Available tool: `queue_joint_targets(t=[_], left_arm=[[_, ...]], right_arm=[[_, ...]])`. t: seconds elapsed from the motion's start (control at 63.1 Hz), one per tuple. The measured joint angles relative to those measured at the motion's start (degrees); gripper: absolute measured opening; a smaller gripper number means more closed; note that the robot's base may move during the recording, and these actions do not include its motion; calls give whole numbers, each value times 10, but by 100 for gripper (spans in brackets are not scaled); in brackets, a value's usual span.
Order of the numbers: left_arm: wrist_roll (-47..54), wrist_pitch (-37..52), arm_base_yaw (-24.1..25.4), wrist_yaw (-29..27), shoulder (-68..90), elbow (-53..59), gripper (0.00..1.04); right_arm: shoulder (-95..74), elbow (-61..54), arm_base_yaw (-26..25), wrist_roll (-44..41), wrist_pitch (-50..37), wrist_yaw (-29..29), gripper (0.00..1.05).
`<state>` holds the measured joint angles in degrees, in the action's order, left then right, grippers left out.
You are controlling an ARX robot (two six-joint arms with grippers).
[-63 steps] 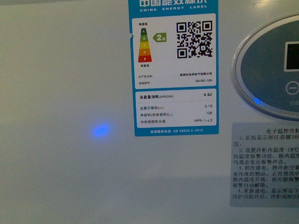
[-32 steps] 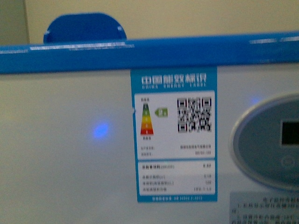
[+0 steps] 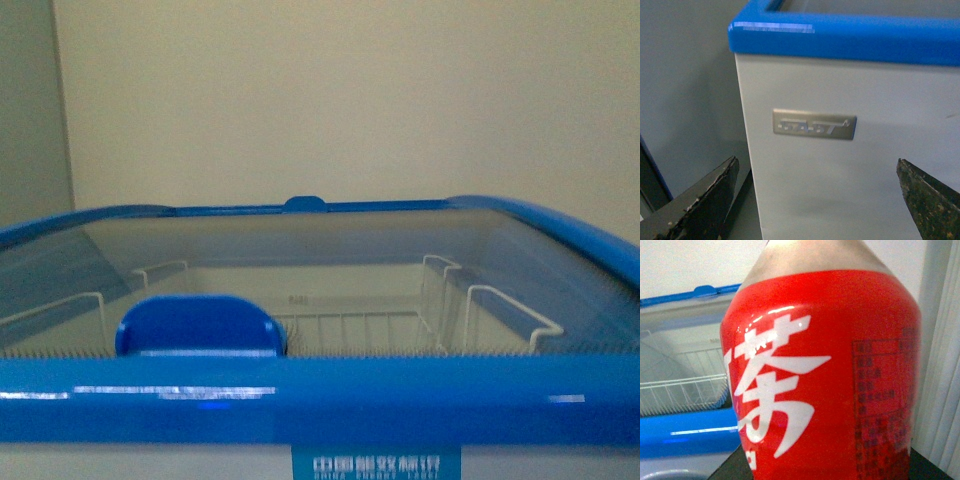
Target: Put drink in fridge
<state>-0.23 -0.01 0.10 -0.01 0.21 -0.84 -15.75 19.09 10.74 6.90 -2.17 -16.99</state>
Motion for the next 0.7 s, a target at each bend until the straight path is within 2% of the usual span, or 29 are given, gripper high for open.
queue_joint_targets(t=[0.492,0.603,0.698], left_arm=[[0,0,0,0,0,0,97],[-44,-15,27,69,56,-18,97],[-54,63,58,127,176,-41,97]], right_arm=[[0,1,0,-1,-1,0,38],[0,1,0,-1,-1,-1,38],[0,1,0,-1,-1,1,38]])
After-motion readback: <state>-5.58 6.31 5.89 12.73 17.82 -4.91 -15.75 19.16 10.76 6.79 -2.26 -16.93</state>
